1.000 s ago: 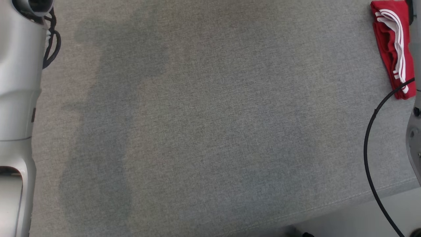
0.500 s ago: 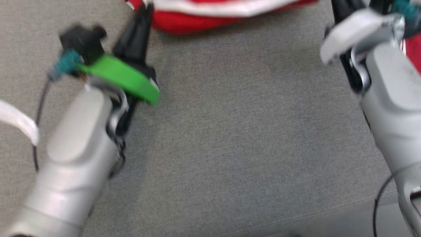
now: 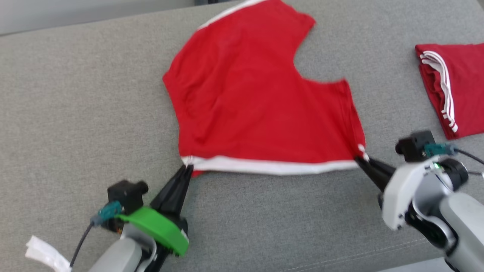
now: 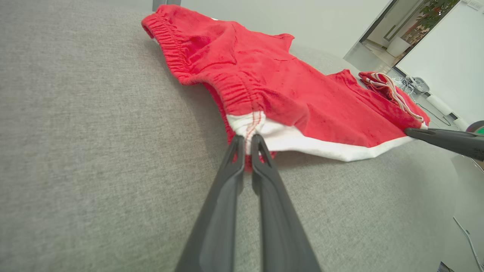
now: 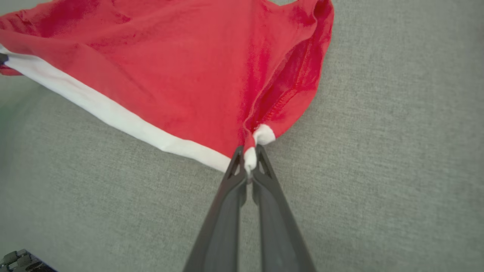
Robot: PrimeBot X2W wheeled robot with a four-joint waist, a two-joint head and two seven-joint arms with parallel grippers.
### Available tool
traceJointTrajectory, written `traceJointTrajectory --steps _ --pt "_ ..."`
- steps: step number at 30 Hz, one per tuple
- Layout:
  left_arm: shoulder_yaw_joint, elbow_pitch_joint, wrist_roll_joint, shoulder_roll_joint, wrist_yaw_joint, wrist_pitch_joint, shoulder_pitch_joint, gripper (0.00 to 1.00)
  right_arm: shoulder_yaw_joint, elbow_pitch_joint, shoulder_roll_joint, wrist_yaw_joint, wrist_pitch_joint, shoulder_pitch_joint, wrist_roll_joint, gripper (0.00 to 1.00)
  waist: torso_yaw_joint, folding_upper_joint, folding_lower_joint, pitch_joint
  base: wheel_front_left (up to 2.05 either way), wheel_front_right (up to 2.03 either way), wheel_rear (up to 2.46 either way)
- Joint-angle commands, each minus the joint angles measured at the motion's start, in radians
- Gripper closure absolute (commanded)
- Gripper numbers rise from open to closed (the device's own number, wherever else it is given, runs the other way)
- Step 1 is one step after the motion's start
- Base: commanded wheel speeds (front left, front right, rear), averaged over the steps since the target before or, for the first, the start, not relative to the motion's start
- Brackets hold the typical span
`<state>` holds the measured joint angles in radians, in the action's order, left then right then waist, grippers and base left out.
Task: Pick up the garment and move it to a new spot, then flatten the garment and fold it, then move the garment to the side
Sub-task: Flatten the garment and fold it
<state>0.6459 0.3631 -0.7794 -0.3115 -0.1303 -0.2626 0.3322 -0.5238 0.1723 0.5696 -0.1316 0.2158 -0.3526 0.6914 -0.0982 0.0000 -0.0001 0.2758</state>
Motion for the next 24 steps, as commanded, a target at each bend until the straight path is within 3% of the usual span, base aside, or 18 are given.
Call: traceJointTrajectory --steps 1,7,11,15,19,24 --pt "0.008 -0.003 0.008 -0.016 0.000 -0.002 -0.035 1.00 0.015 -0.039 0.025 0.002 0.038 0.050 0.023 1.00 0.016 0.0000 0.0001 -0.053 0.00 0.00 0.00" --pt "0.032 -0.049 -0.009 -0.088 0.030 0.044 -0.153 1.00 0.189 -0.209 0.052 0.002 0.243 0.291 0.075 1.00 0.022 0.0000 0.0001 -0.120 0.00 0.00 0.00" --pt "0.039 -0.125 -0.019 -0.134 0.085 0.103 -0.229 1.00 0.368 -0.311 -0.008 0.002 0.375 0.455 0.043 1.00 0.031 0.0000 0.0001 -0.144 0.00 0.00 0.00" --pt "0.045 -0.238 -0.038 -0.159 0.120 0.142 -0.289 1.00 0.523 -0.462 -0.114 0.002 0.480 0.559 -0.047 1.00 0.037 0.0000 0.0001 -0.147 0.00 0.00 0.00" --pt "0.045 -0.304 -0.067 -0.140 0.097 0.144 -0.280 1.00 0.566 -0.555 -0.181 0.002 0.476 0.523 -0.137 1.00 0.053 0.0000 0.0001 -0.141 0.00 0.00 0.00" --pt "0.044 -0.282 -0.051 -0.098 0.068 0.155 -0.155 1.00 0.521 -0.525 -0.195 0.002 0.450 0.387 -0.219 1.00 0.076 0.0000 0.0001 -0.126 0.00 0.00 0.00"
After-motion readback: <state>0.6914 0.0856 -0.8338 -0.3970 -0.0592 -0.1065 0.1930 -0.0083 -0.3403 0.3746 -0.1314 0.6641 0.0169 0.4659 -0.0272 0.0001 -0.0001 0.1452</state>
